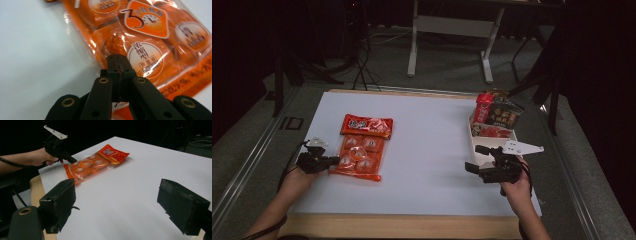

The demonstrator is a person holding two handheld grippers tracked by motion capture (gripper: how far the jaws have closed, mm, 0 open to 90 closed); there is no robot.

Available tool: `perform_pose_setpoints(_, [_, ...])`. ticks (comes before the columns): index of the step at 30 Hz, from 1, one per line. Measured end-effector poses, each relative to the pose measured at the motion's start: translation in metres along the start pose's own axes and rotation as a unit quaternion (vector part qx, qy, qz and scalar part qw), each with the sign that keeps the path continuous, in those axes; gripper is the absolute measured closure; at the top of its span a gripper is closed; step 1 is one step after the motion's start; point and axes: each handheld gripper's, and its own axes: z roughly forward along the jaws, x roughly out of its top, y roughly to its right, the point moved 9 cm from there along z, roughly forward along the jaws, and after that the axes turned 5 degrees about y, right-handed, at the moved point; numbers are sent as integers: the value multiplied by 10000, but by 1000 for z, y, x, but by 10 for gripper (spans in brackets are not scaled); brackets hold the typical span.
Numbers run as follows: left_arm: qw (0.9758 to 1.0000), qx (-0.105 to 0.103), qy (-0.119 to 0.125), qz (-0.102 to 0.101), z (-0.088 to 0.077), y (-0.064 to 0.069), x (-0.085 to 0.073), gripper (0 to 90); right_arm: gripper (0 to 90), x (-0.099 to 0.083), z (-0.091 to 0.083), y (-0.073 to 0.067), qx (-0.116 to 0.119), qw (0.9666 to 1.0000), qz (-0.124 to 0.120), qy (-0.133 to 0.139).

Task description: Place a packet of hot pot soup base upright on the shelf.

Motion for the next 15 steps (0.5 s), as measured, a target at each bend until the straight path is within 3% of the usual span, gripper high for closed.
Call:
perform_pose_setpoints(6, [9996, -279, -10, 70, 8, 22, 5, 900, 149, 0, 0, 0, 10, 10000, -2, 4])
perform_pose_setpoints(15, [9986, -477, -46, 201, 19, 43, 12, 900, 149, 0, -1, 0, 24, 10000, 10, 27])
